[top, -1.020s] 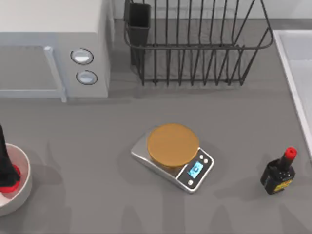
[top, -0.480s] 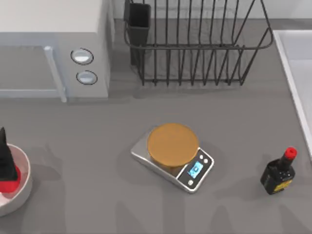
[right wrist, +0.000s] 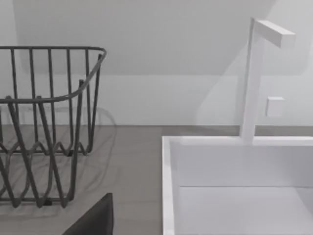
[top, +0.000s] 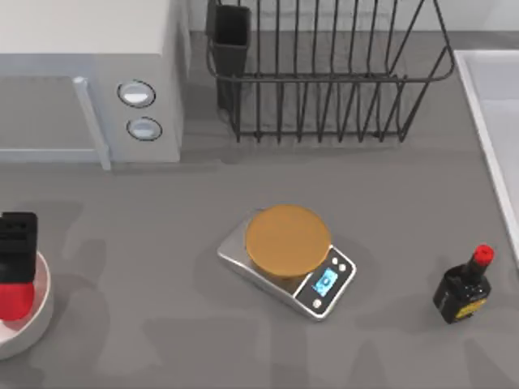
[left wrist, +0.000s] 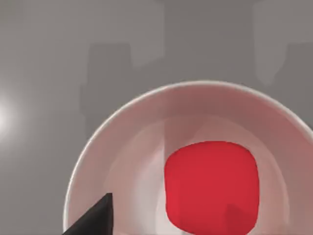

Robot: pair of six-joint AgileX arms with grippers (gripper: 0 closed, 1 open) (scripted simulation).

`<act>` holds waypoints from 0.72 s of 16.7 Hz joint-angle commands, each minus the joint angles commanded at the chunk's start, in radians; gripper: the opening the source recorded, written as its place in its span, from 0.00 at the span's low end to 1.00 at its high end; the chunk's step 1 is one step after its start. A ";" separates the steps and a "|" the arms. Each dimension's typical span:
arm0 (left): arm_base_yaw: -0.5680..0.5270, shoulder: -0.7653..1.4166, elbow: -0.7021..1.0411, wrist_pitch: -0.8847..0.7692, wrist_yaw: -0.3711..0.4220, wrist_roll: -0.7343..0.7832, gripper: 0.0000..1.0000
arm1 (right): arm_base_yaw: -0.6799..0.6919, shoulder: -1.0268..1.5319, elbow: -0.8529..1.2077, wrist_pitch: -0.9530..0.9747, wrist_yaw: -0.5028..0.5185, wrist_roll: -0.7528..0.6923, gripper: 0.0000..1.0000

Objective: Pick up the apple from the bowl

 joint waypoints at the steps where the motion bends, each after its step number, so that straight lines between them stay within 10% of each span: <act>1: 0.001 0.088 0.055 -0.057 0.000 0.002 1.00 | 0.000 0.000 0.000 0.000 0.000 0.000 1.00; 12: 0.005 0.499 0.319 -0.334 0.000 0.011 1.00 | 0.000 0.000 0.000 0.000 0.000 0.000 1.00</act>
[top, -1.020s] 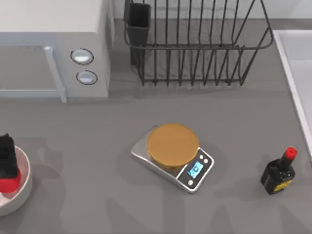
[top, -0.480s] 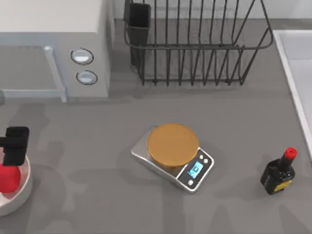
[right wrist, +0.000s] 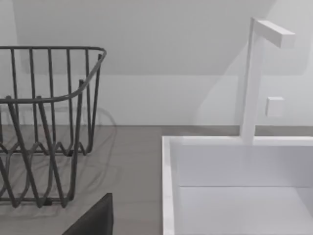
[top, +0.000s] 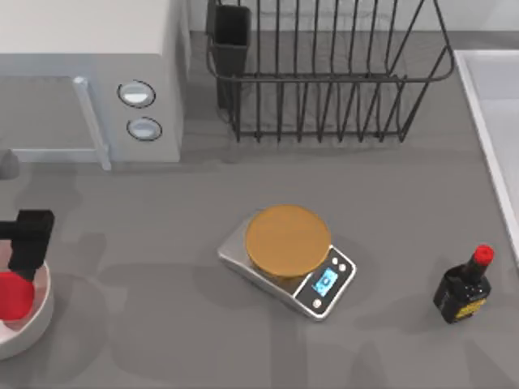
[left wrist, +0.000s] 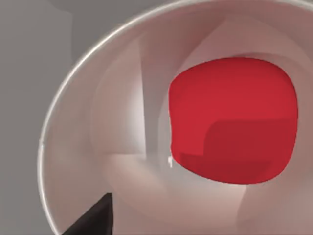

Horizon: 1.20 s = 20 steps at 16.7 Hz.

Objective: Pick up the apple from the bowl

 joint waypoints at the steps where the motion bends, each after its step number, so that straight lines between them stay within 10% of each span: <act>1: 0.000 0.000 0.000 0.000 0.000 0.000 1.00 | 0.000 0.000 0.000 0.000 0.000 0.000 1.00; 20: 0.004 0.218 -0.257 0.475 0.000 0.007 0.92 | 0.000 0.000 0.000 0.000 0.000 0.000 1.00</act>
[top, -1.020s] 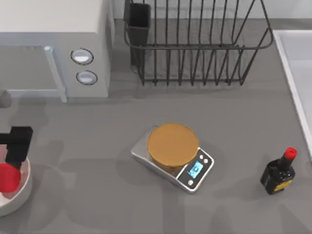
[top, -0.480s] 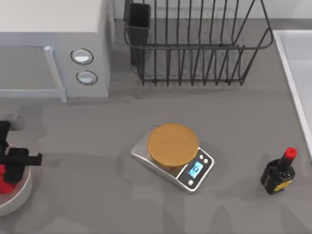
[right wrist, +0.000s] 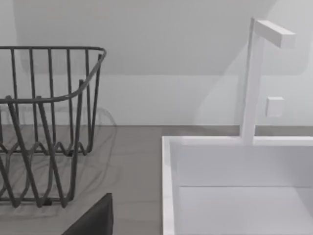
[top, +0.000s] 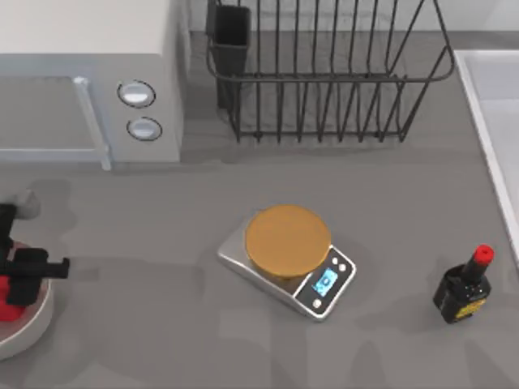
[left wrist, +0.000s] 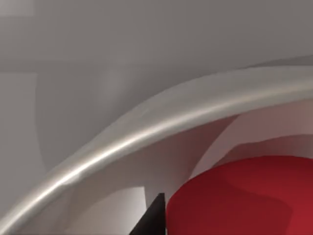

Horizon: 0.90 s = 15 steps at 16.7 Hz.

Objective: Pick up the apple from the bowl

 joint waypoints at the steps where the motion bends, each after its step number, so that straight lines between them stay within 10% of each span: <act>1: 0.000 0.000 0.000 0.000 0.000 0.000 0.85 | 0.000 0.000 0.000 0.000 0.000 0.000 1.00; 12: 0.000 0.000 0.000 0.000 0.000 0.000 0.02 | 0.000 0.000 0.000 0.000 0.000 0.000 1.00; 15: 0.000 0.000 0.000 0.000 0.000 0.000 0.00 | 0.000 0.000 0.000 0.000 0.000 0.000 1.00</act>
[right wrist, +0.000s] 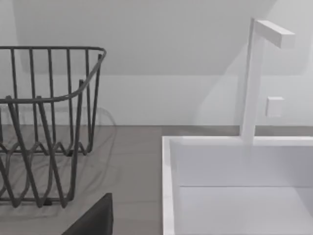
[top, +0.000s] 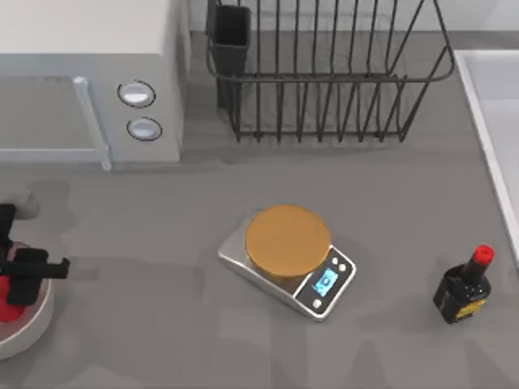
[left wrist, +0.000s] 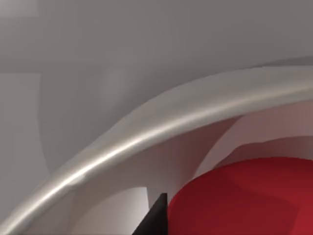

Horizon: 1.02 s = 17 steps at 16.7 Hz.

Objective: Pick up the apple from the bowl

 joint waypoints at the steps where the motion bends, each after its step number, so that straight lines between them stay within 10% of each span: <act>1: 0.000 0.000 0.000 0.000 0.000 0.000 0.00 | 0.000 0.000 0.000 0.000 0.000 0.000 1.00; 10: 0.001 -0.129 0.095 -0.156 -0.015 0.040 0.00 | 0.000 0.000 0.000 0.000 0.000 0.000 1.00; 17: -0.005 -0.134 0.563 -0.655 -0.016 0.034 0.00 | 0.000 0.000 0.000 0.000 0.000 0.000 1.00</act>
